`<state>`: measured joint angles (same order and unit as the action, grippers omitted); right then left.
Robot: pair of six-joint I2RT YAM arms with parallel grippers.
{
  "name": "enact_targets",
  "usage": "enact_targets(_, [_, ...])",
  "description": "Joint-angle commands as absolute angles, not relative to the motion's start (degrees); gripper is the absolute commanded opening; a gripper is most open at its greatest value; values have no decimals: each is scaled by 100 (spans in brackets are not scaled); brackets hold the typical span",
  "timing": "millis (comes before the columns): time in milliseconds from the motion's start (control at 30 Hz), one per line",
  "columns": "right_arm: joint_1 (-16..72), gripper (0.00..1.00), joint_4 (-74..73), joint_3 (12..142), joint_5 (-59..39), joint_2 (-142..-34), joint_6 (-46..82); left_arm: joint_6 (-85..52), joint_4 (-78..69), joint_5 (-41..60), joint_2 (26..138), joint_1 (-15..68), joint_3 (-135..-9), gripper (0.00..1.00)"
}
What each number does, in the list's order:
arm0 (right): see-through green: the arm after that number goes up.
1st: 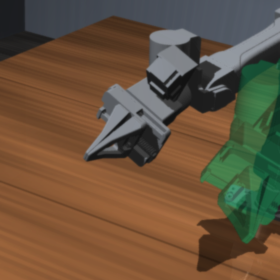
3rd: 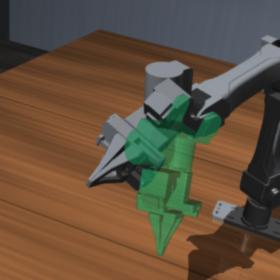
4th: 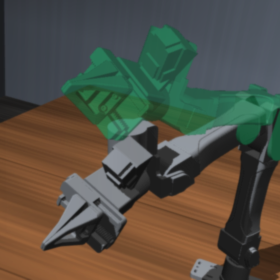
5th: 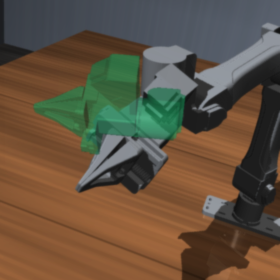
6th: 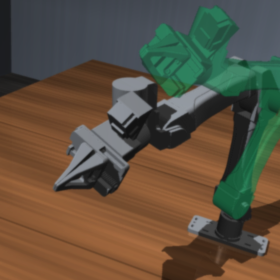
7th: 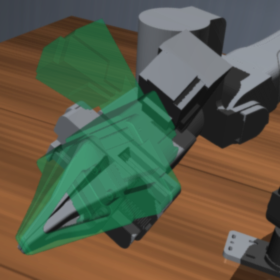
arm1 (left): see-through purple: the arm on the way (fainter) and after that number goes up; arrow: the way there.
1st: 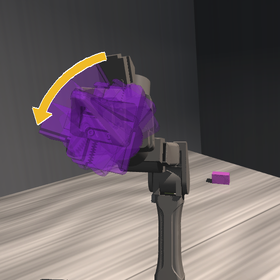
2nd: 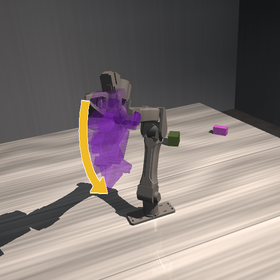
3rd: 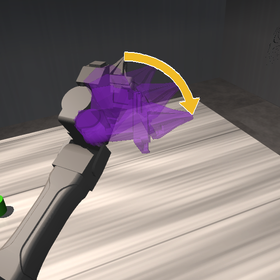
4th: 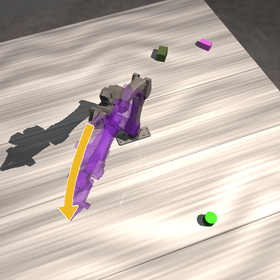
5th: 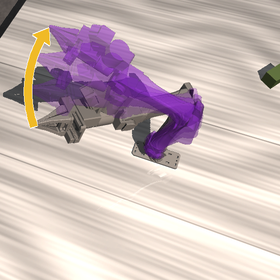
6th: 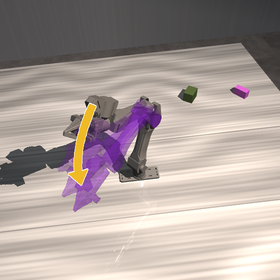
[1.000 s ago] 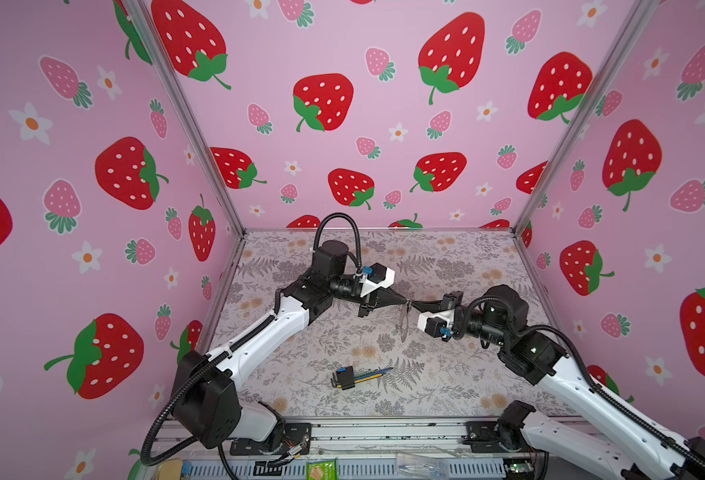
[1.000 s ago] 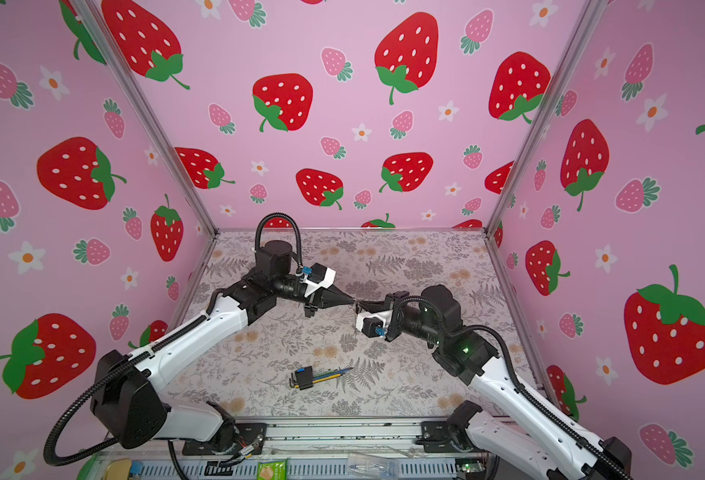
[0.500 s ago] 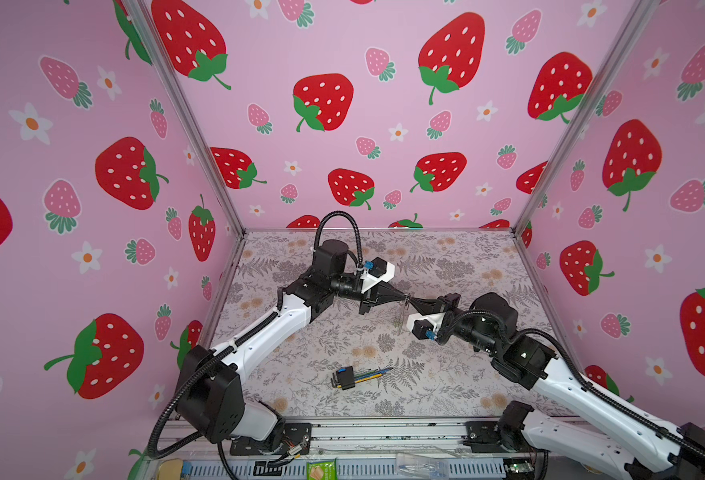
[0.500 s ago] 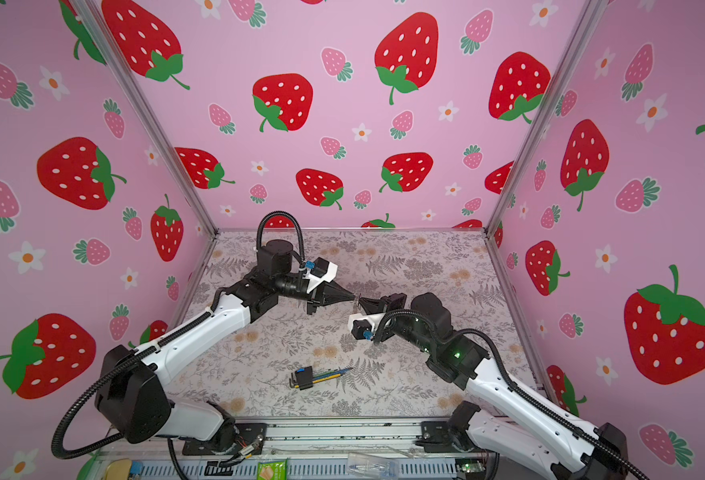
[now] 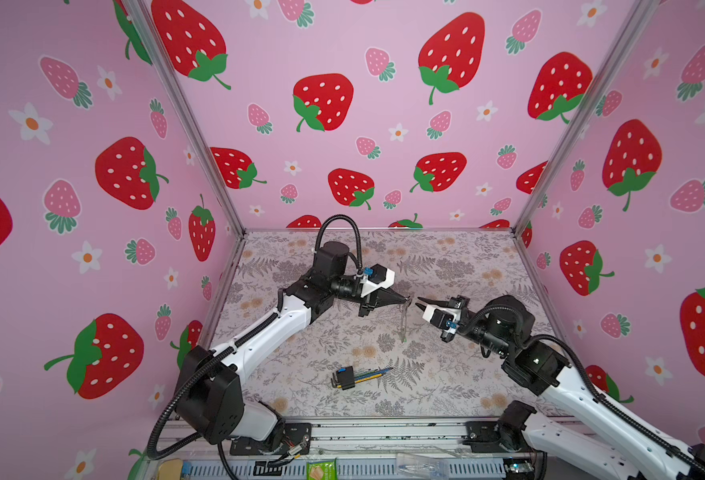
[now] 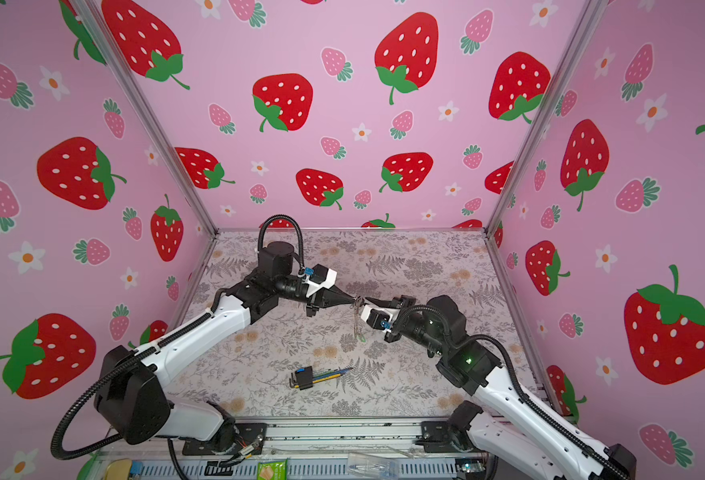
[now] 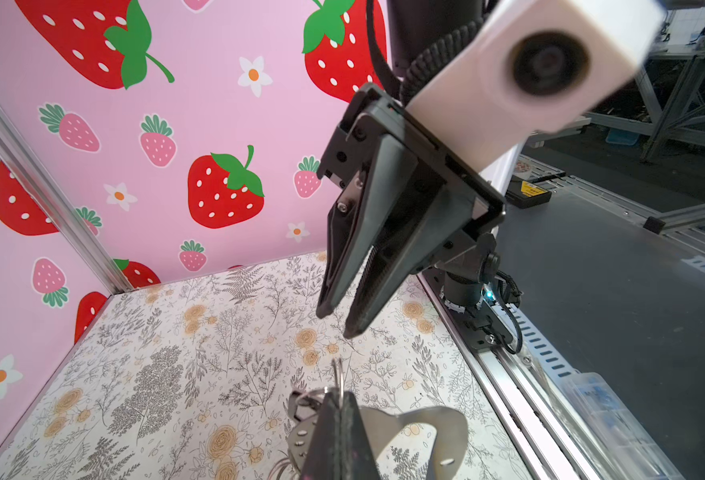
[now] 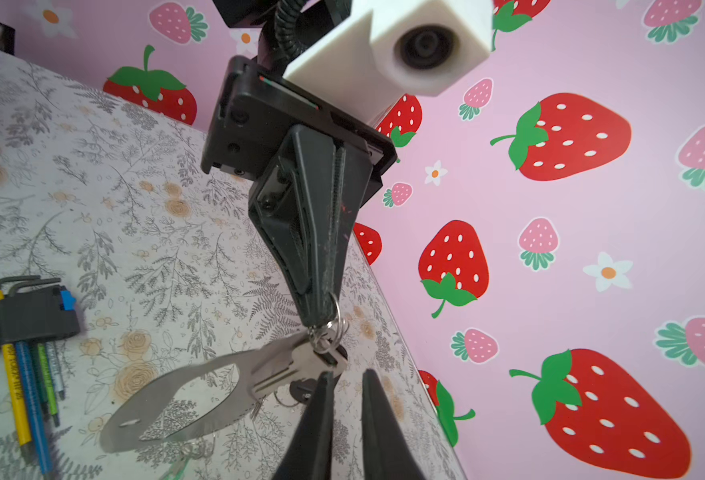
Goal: Put the keys on the keyring
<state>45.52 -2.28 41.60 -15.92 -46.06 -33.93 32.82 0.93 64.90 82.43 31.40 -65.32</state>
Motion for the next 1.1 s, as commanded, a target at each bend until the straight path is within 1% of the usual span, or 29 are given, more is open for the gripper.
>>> enact_targets(0, [4326,16,-26,4482,-2380,-4734,-2787,3834,489,6697,8045,3134,-6636,0])
enact_targets(133, [4086,14,192,4756,-2916,-5054,-2590,4030,586,6693,7983,3146,-6602,0])
enact_targets(333, [3986,14,334,4838,-3598,-5176,-2542,4160,677,6579,7911,3157,-6598,0])
enact_targets(467, [3986,14,525,4886,-3688,-5171,-2622,4225,678,6516,7886,3171,-6595,0])
enact_targets(500, [3990,14,536,4891,-3720,-5341,-2621,4234,678,6492,7891,3179,-6593,0])
enact_targets(700, [3990,15,540,4959,-3796,-5500,-2626,4280,669,6472,7900,3232,-6602,0])
enact_targets(933, [3982,12,441,4914,-3763,-5466,-2625,4352,734,6447,7894,3246,-6614,0])
enact_targets(1067, [3957,14,432,4869,-3752,-5419,-2584,4386,747,6447,7900,3252,-6623,0])
